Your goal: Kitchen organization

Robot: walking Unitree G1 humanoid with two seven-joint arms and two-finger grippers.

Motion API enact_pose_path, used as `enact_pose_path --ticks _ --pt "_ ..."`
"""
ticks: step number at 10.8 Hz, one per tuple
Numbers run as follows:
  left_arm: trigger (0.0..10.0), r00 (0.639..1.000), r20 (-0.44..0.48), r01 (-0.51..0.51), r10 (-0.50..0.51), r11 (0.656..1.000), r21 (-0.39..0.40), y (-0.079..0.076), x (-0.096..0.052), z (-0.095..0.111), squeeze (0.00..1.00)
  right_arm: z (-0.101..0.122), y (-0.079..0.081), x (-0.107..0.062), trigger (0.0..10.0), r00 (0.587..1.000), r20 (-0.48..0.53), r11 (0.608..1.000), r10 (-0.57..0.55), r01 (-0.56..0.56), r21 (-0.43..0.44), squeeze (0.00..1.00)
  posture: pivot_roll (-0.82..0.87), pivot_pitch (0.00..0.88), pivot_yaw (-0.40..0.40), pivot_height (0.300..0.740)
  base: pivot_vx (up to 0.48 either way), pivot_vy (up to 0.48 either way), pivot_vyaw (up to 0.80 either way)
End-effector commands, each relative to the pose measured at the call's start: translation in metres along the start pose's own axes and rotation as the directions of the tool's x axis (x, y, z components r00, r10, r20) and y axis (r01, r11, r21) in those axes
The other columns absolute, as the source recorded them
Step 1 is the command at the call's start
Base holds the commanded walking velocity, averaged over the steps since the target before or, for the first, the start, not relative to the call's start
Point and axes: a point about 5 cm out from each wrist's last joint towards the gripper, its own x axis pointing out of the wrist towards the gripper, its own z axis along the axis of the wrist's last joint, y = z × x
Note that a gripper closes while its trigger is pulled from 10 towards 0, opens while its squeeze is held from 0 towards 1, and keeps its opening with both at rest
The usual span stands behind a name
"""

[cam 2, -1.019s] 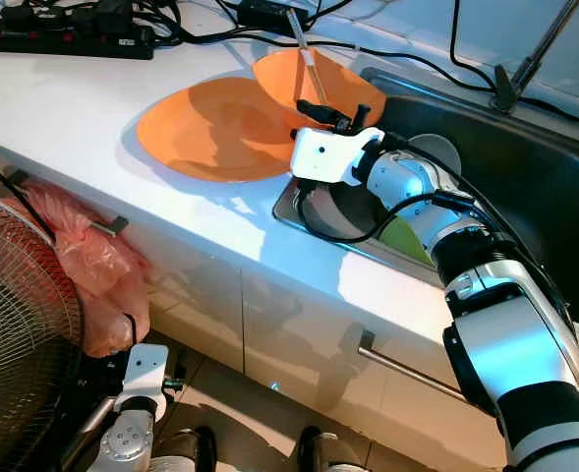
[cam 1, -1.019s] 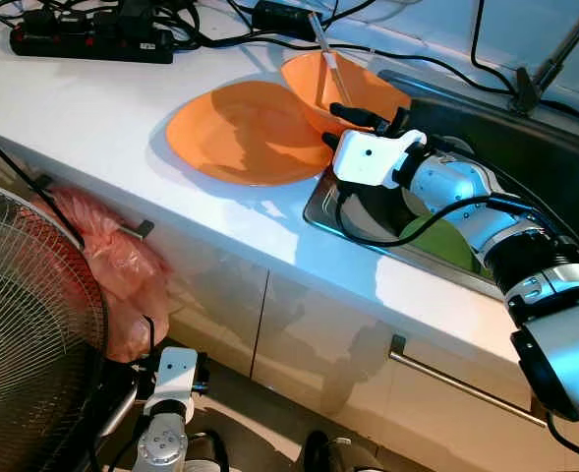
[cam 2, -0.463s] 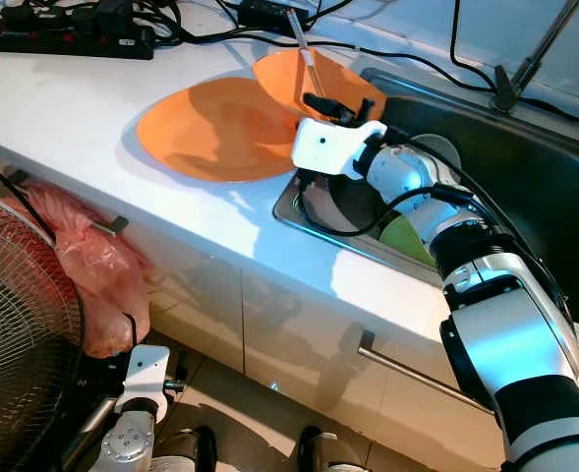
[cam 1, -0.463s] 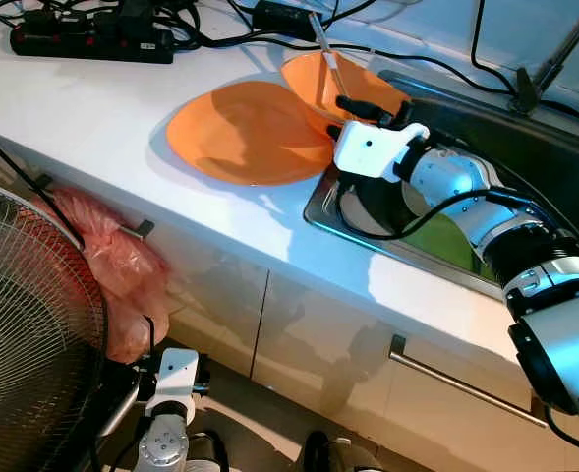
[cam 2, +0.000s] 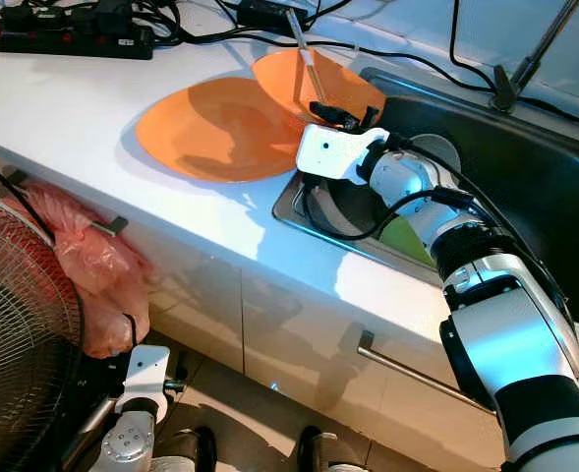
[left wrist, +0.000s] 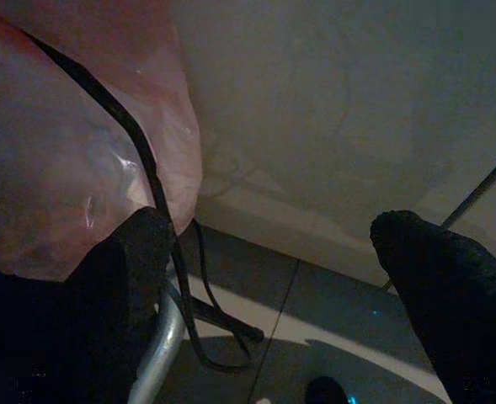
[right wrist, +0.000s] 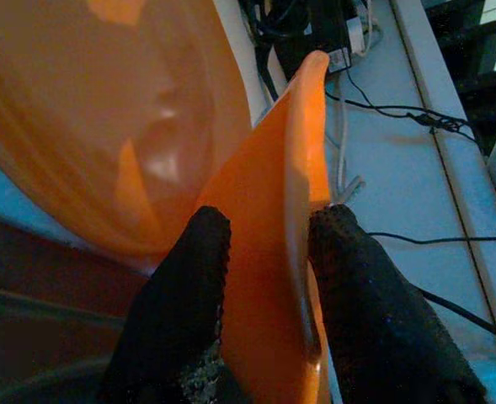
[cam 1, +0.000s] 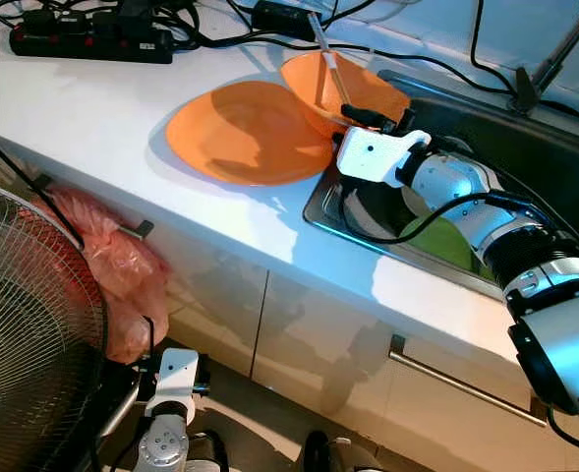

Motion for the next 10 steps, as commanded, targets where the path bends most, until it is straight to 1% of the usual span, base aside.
enact_pose_path --ticks 1,5,8,10 --pt "10.0 0.999 -0.028 0.022 -0.022 1.000 0.001 -0.0048 -0.0031 -0.0054 0.00 -0.0016 -0.0052 -0.0001 10.0 1.000 -0.014 1.000 -0.003 0.003 -0.014 0.00 0.05 0.167 -0.107 0.740 0.000 0.000 0.00" --pt "10.0 0.999 -0.032 0.029 -0.028 1.000 0.001 -0.0058 -0.0021 -0.0046 0.00 -0.0008 -0.0041 0.0009 10.0 1.000 -0.014 1.000 0.000 -0.001 -0.012 0.00 0.05 0.156 -0.104 0.740 0.000 0.000 0.00" --pt "10.0 0.999 -0.041 0.037 -0.037 0.999 0.000 -0.0083 -0.0029 -0.0057 0.00 -0.0063 -0.0037 -0.0001 10.0 0.998 -0.060 1.000 -0.003 0.002 -0.020 0.00 0.05 0.147 -0.104 0.740 0.000 0.000 0.00" --pt "10.0 0.998 -0.044 0.040 -0.040 0.999 -0.001 -0.0092 -0.0032 -0.0062 0.00 -0.0070 -0.0038 -0.0004 10.0 0.998 -0.064 1.000 -0.006 0.004 -0.021 0.00 0.05 0.146 -0.104 0.740 0.000 0.000 0.00"
